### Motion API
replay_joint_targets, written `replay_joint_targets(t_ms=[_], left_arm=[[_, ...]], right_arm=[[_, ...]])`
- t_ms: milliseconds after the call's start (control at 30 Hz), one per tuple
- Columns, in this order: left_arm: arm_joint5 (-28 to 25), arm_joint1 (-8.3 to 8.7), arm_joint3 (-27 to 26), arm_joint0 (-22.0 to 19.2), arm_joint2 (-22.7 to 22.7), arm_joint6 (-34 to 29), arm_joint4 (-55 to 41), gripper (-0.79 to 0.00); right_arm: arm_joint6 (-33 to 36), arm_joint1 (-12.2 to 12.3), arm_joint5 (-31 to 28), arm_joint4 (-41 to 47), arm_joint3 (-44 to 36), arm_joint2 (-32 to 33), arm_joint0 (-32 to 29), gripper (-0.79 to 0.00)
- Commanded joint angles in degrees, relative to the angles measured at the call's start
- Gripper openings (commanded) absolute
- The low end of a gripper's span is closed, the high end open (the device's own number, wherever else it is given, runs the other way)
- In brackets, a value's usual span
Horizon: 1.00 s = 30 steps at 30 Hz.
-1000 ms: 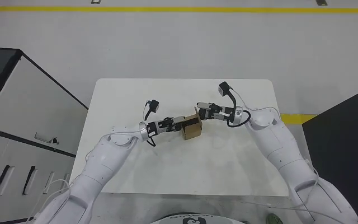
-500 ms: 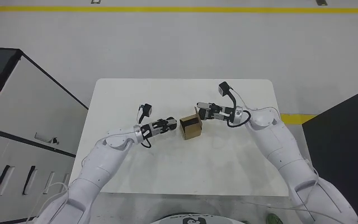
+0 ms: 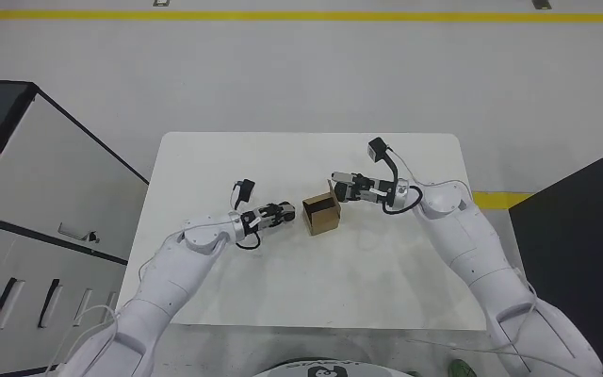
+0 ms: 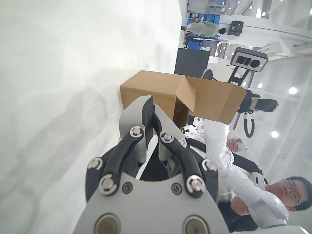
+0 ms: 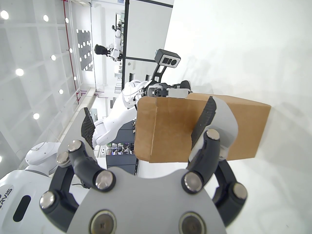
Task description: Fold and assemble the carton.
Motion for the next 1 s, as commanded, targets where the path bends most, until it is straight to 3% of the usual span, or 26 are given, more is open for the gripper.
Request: replay_joint_targets(t_ms=[0,500,633,867,967], left_arm=[[0.16,-0.3,0.6,-0.28,0.7,-0.1,-0.26,-0.785],[-0.51,-1.57,3.66,-2.32,2.68,-0.62,-1.67,-0.785],[-0.51,-1.57,3.66,-2.32,2.68,-0.62,-1.67,-0.785],[-0.51,-1.57,3.66,-2.32,2.68,-0.62,-1.67,-0.785],[-0.51,-1.57,3.66,-2.32,2.68,-0.62,-1.67,-0.785]], right_arm=[[0.0,0.0,0.0,0.0,0.0,0.0,0.0,0.0],[-0.31,0.01,-0.01,-0.13,-0.16,0.03,-0.07,0.0],[-1.08,1.2,1.1,-6.27,-3.32,2.12,-0.33,0.0],[0.61,3.79,10.35,-20.53,-14.09,5.61,-2.11,0.0],[0.17,4.23,11.32,-23.26,-16.47,6.31,-2.93,0.0]])
